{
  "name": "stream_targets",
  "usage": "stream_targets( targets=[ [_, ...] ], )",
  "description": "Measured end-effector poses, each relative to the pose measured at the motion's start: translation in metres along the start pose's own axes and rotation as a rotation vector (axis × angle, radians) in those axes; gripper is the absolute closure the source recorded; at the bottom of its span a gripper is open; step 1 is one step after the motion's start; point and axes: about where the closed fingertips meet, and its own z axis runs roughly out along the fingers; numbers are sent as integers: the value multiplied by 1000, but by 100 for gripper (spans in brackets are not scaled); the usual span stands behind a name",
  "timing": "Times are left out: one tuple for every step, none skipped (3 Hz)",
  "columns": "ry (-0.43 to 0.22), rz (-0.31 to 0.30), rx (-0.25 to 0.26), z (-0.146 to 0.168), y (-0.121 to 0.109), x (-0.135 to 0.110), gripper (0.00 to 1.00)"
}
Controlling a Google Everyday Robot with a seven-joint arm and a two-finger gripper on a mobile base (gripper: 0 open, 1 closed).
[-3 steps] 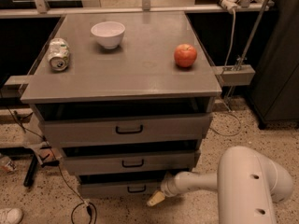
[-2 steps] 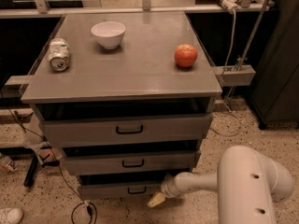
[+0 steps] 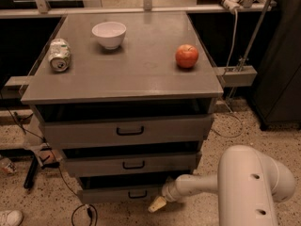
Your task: Open bottom drawer
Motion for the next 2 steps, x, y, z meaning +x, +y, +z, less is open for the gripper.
stream_targets(
  targets=[
    [7,23,-31,1,11,9,0],
    [7,23,-31,1,11,9,0]
  ],
)
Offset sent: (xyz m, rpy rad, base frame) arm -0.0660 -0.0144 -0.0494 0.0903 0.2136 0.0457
